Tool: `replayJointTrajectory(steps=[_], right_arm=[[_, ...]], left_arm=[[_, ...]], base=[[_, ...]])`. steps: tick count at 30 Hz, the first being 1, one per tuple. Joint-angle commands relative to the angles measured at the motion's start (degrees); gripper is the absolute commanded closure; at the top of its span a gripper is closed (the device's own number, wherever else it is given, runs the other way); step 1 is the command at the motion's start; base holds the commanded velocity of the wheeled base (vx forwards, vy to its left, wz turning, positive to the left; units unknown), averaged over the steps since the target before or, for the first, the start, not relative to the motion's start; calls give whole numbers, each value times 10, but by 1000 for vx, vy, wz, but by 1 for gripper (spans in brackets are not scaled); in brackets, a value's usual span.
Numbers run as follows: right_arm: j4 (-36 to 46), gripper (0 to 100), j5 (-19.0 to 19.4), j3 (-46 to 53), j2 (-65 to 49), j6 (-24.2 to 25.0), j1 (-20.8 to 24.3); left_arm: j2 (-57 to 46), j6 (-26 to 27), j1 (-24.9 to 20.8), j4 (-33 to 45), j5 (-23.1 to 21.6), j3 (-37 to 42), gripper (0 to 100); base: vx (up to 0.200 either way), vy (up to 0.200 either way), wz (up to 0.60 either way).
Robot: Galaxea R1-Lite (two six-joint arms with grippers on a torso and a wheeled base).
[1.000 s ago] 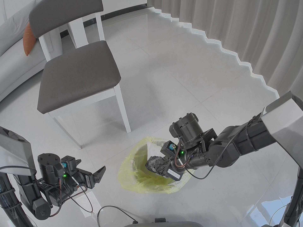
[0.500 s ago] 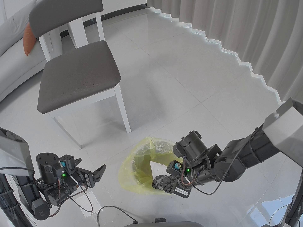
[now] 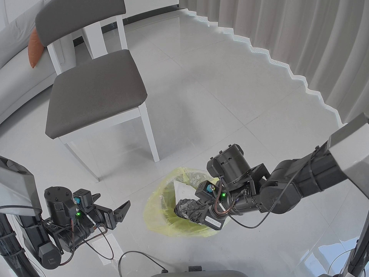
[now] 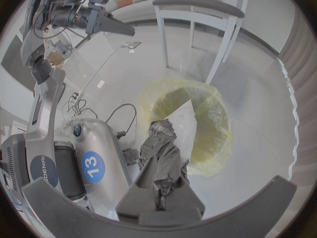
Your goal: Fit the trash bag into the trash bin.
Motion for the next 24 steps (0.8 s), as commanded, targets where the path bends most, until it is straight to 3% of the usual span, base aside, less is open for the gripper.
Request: replayJointTrajectory(steps=[1, 10, 16, 24], right_arm=[[-5, 100, 5, -41, 80, -1, -9], [-16, 100, 17, 11, 107, -6, -9], [-10, 100, 17, 51, 44, -12, -2], [-16, 100, 16, -14, 100, -12, -12]], left_arm=[[0, -1, -2, -10, 0, 10, 0], [-6, -3, -1, -10, 0, 10, 0], [-7, -14, 0, -10, 0, 10, 0], [-11, -15, -1, -10, 1, 10, 0]], base=[[0, 0, 0], [0, 0, 0], [0, 0, 0], [0, 0, 0]])
